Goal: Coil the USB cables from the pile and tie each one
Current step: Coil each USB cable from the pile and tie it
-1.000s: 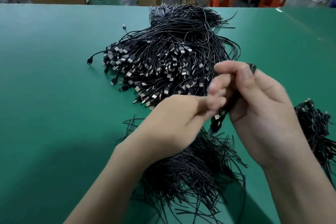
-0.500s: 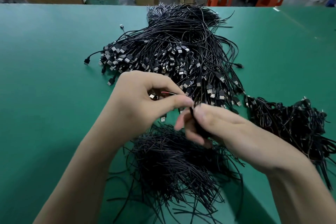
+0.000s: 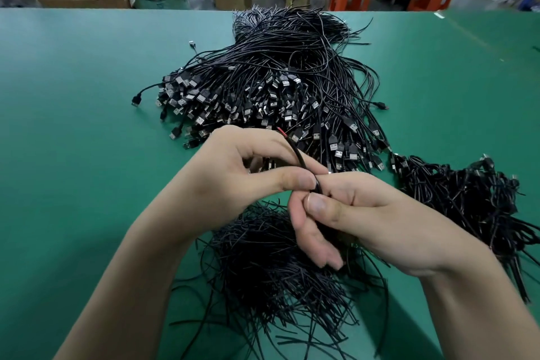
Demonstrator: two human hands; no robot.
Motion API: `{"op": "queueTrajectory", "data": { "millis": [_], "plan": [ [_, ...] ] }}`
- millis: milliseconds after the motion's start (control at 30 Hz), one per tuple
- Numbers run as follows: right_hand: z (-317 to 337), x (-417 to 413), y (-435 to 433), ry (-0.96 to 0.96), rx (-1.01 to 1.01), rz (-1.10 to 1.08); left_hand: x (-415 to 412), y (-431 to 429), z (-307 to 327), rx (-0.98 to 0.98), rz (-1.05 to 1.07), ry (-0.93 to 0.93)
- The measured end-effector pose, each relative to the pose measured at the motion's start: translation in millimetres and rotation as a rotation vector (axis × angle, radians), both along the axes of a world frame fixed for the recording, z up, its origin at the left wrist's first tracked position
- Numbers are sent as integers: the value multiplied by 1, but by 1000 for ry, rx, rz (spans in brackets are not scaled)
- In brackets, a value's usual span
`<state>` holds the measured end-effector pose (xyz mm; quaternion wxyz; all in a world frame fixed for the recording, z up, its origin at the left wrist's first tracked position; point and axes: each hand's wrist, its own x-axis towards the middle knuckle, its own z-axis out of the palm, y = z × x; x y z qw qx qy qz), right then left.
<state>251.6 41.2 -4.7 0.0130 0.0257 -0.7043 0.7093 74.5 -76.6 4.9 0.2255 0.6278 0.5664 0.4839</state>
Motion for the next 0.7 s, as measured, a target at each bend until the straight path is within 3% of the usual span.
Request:
{"op": "queueTrajectory", "data": {
  "millis": [167, 400, 533, 700],
  "plan": [
    [-3, -9, -6, -43, -222, -57, -1, -2, 3, 40, 126, 103],
    [-7, -18, -10, -14, -182, -376, 0, 0, -2, -38, 249, 2],
    [-10, -19, -9, 20, 158, -742, 3, 1, -4, 52, 343, 66],
    [-6, -17, -13, 75, 490, -1045, 11, 5, -5, 198, 498, 141]
  ]
}}
